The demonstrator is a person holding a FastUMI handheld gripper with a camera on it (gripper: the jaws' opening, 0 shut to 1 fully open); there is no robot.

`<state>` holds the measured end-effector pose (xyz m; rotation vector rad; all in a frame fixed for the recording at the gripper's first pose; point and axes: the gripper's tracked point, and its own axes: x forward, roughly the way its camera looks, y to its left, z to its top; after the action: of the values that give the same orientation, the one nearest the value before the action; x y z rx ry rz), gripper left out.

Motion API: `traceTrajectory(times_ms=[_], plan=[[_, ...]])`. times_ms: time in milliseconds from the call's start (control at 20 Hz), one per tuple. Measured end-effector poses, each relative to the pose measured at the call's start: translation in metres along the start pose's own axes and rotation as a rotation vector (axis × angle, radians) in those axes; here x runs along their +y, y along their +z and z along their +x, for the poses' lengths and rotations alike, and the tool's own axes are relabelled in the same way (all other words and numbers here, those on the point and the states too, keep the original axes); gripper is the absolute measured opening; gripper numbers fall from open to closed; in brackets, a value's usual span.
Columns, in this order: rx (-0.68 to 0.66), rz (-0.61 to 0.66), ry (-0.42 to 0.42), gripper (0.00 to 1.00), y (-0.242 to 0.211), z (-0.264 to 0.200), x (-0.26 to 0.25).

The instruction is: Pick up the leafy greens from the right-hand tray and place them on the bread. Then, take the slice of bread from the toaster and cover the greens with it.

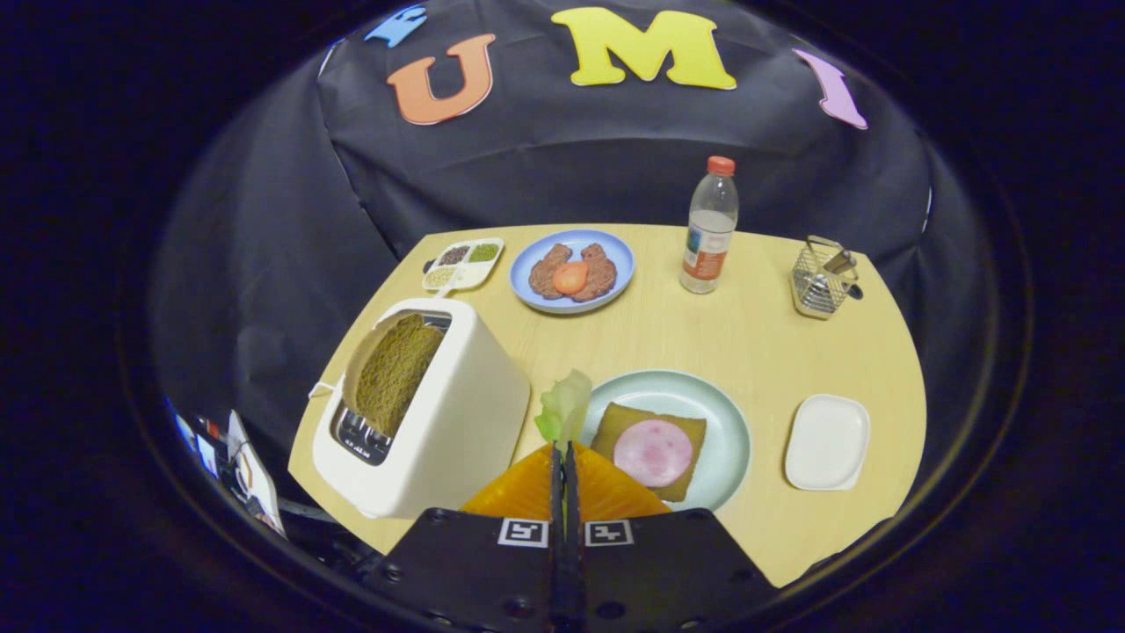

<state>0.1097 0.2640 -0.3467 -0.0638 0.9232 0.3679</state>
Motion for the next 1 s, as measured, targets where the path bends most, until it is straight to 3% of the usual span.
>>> traceTrajectory(times_ms=[350, 700, 900, 1000], plan=[[0.052, 0.014, -0.133, 0.01, -0.006, 0.041, -0.053], [0.071, 0.061, -0.207, 0.02, -0.004, 0.064, -0.095], [0.083, 0.093, -0.206, 0.03, -0.008, 0.073, -0.104], [0.062, 0.08, -0.211, 0.08, -0.004, 0.075, -0.11]])
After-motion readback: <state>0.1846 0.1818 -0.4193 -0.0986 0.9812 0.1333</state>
